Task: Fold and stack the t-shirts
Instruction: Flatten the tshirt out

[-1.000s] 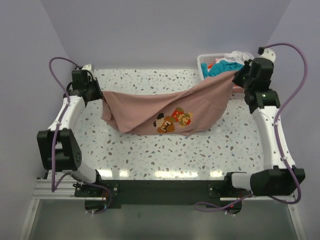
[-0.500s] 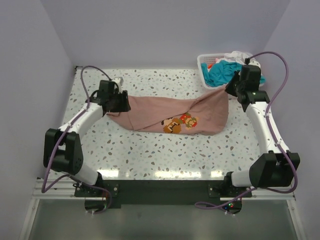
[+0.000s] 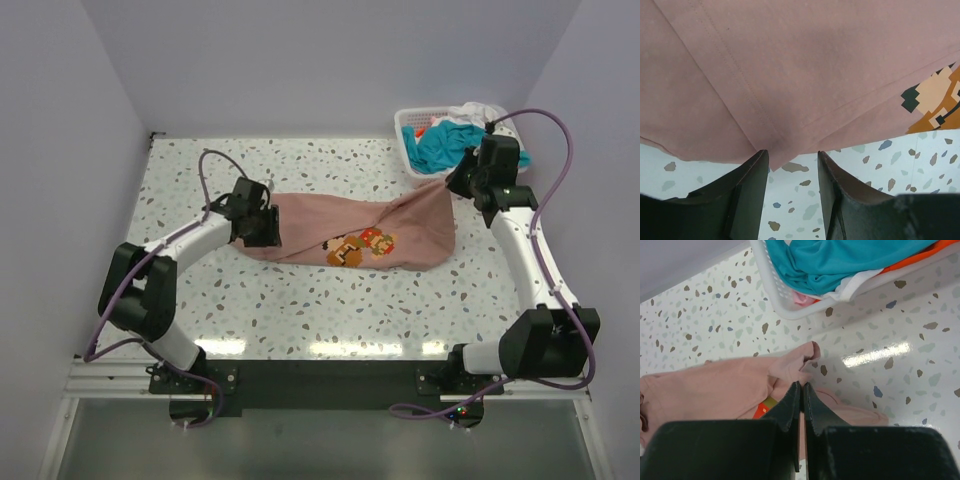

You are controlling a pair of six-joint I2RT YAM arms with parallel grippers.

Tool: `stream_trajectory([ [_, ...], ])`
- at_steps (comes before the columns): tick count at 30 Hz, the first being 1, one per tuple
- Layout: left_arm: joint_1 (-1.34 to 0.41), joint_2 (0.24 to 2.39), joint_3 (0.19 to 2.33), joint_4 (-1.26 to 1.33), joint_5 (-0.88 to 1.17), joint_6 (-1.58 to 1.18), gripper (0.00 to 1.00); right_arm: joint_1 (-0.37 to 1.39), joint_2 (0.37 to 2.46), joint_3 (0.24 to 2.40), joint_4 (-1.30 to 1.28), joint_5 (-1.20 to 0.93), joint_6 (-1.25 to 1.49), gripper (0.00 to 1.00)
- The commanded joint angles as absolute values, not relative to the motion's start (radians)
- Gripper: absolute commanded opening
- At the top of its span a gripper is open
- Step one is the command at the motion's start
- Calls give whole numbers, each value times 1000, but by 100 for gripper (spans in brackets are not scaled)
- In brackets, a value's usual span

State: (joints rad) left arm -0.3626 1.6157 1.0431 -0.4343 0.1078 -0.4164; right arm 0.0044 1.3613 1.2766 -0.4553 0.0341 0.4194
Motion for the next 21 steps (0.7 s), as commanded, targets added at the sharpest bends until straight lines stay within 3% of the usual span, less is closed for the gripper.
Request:
stream_trajectory([
  [1,-393,1628,1042,-460,14,-495,48,2,1315,1259,-439,8,426,0],
  [16,-431,1675,1035,-488,-81,-586,51,2,1341,1264,-430,-35,431,0],
  [21,-443,1698,1048,-472,-68,-595,48,2,1348,1269,-433,-41,430,0],
])
